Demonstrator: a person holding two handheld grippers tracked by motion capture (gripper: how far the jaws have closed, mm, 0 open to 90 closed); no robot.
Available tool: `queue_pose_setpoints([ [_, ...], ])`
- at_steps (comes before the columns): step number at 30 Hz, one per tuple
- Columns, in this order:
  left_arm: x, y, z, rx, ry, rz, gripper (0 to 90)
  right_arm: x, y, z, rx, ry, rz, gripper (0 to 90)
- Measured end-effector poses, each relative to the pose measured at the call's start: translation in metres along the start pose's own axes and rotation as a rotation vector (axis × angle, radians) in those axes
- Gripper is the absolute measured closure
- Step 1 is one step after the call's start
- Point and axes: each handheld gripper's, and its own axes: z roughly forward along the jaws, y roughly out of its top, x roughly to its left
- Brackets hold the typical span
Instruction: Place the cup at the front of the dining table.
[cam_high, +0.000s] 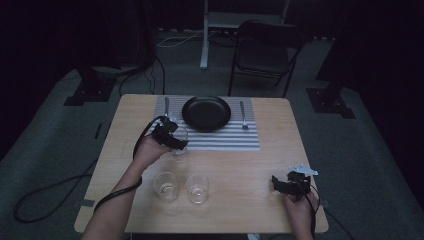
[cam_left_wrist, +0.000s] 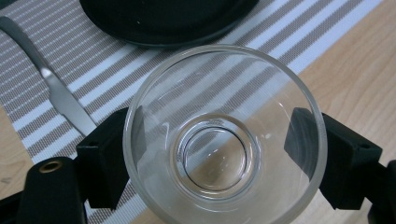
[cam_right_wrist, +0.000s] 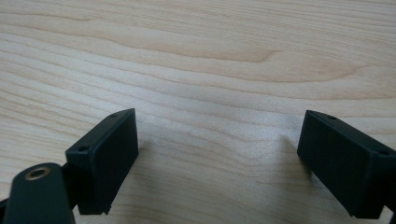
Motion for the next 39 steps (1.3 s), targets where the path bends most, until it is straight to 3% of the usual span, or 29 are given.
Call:
queue_pose_setpoints([
  [7, 0.007, 0.004, 0.006, -0.001, 0.010, -0.022, 18.5, 0.000, 0.000, 0.000, 0.000, 0.000, 0.000, 11.9],
  [18, 0.028, 0.016, 0.018, -0.010, 0.062, -0.109, 18.5, 0.000, 0.000, 0.000, 0.000, 0.001, 0.000, 11.9],
  [23, 0.032, 0.016, 0.027, -0.019, 0.089, -0.131, 18.6, 0.000, 0.000, 0.000, 0.000, 0.000, 0.000, 11.9],
  [28, 0.038, 0.018, 0.035, -0.009, 0.086, -0.157, 18.6, 0.000, 0.000, 0.000, 0.000, 0.000, 0.000, 11.9],
  [31, 0.041, 0.021, 0.037, -0.006, 0.110, -0.157, 18.5, 0.000, 0.000, 0.000, 0.000, 0.000, 0.000, 11.9],
  [35, 0.049, 0.022, 0.040, -0.008, 0.088, -0.187, 18.5, 0.000, 0.000, 0.000, 0.000, 0.000, 0.000, 11.9],
  [39, 0.049, 0.023, 0.045, 0.002, 0.102, -0.162, 18.5, 0.000, 0.000, 0.000, 0.000, 0.000, 0.000, 11.9],
])
